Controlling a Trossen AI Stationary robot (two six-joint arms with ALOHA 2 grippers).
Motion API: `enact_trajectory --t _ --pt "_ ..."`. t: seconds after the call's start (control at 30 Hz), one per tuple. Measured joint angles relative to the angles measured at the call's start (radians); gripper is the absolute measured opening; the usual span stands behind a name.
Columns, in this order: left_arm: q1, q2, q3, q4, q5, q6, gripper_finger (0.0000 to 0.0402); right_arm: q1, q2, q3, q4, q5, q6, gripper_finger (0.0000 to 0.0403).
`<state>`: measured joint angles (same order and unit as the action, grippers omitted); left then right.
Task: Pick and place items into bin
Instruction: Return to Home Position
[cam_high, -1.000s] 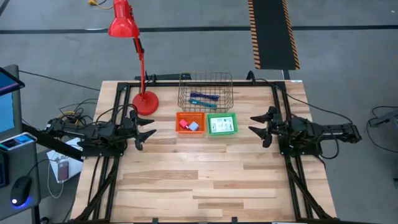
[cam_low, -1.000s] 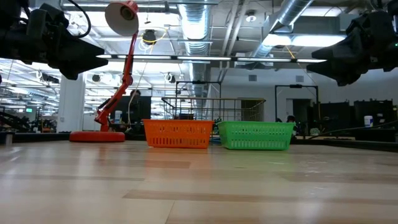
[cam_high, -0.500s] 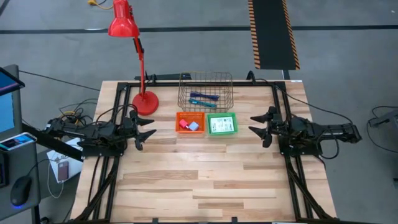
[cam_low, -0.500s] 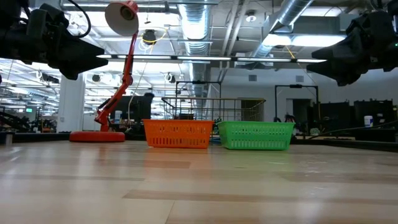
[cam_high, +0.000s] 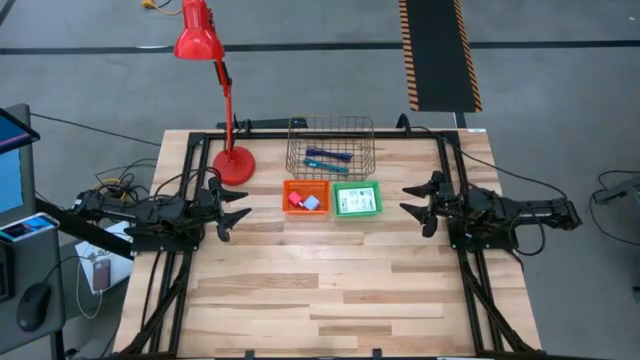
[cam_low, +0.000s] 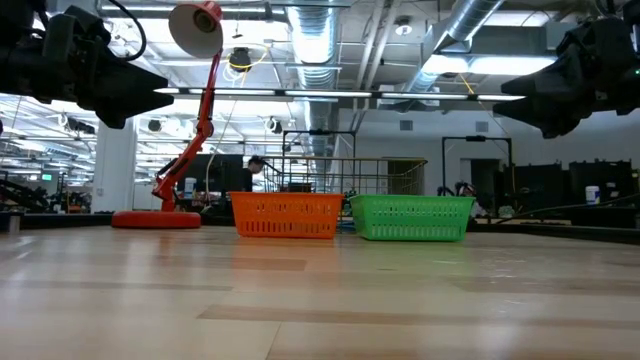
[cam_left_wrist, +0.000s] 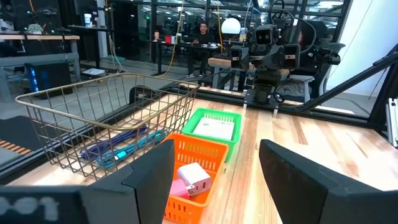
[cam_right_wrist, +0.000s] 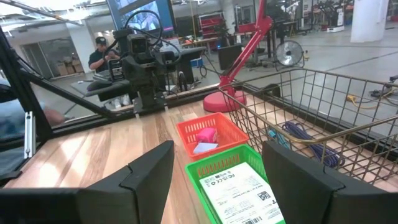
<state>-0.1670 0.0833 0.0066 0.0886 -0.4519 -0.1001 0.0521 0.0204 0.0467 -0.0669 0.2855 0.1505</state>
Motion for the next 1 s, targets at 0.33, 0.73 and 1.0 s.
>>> enact_trajectory --t 0.33,0.73,1.0 --pt "0.0 0.0 0.0 0.0 0.0 0.0 0.0227 0.0 0.0 0.0 0.0 0.0 0.0 0.024" --pt "0.0 0.0 0.0 0.0 0.0 -0.009 0.0227 0.0 0.0 0.0 0.0 0.0 0.0 0.024" --pt "0.0 0.0 0.0 0.0 0.0 -0.011 0.0227 0.0 0.0 0.0 0.0 0.0 0.0 0.024"
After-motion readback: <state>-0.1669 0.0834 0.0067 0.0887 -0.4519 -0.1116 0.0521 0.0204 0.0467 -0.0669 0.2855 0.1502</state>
